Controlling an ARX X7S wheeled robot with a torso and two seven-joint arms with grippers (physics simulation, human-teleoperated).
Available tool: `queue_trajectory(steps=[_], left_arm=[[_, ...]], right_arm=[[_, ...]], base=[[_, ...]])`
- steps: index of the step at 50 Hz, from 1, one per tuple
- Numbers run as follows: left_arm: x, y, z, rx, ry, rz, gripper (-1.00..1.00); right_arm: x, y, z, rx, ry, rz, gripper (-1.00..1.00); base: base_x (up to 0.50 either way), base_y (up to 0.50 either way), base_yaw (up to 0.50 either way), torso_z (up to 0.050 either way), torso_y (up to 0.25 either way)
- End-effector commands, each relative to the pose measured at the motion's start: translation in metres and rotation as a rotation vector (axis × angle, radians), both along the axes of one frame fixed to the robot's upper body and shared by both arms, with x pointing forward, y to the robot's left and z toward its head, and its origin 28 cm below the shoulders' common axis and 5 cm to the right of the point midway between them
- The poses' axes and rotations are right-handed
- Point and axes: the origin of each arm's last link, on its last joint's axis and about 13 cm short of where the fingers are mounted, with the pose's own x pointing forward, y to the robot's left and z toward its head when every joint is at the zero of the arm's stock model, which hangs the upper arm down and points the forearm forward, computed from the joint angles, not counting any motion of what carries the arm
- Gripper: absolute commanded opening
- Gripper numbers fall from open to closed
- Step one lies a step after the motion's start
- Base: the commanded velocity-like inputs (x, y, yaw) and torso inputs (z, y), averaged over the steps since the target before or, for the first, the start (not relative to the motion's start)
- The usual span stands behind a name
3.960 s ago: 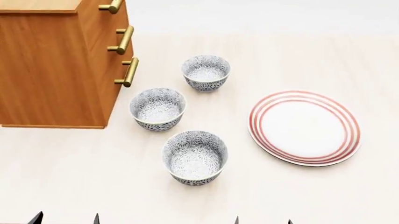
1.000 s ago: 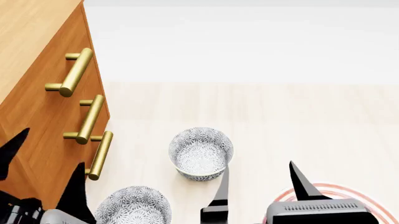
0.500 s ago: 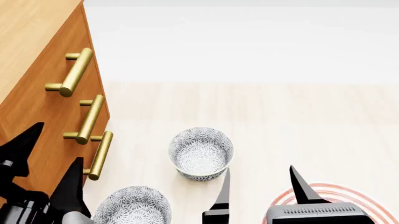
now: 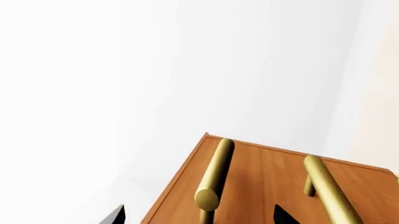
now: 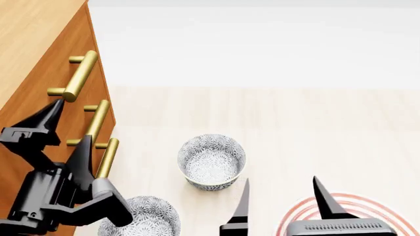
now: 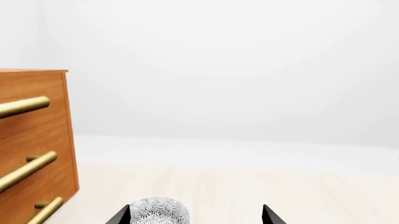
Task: Open the top drawer of the cabinet.
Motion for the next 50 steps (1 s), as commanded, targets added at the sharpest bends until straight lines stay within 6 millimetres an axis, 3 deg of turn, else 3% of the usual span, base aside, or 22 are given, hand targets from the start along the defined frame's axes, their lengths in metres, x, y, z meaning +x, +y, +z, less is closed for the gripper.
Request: queue_trajectory(steps=[1,14,30,35,50], left_arm=[[0.022,0.002,-0.002,0.010,0.018,0.044,1.00],[0.035,0.005,-0.006,0.017,0.006,0.067,1.00],[0.058,0.004,0.002,0.012,0.006,0.081,1.00],[0.057,0.001,0.006,0.025,0.021,0.070,1.00],[0.076,0.002,-0.004,0.045,0.021,0.105,1.00]], right_arm=[[-0.001,-0.002,0.001,0.000,-0.011,-0.003,1.00],[-0.004,-0.001,0.004,-0.001,-0.017,0.006,1.00],[-0.005,-0.004,0.003,0.005,-0.014,-0.014,1.00],[-0.005,-0.005,0.002,0.006,-0.012,-0.015,1.00],[-0.009,-0.007,0.000,0.021,-0.008,-0.023,1.00]], base=[[0.00,0.00,0.00,0.000,0.000],[0.00,0.00,0.00,0.000,0.000],[0.00,0.00,0.00,0.000,0.000],[0.00,0.00,0.00,0.000,0.000],[0.00,0.00,0.00,0.000,0.000]])
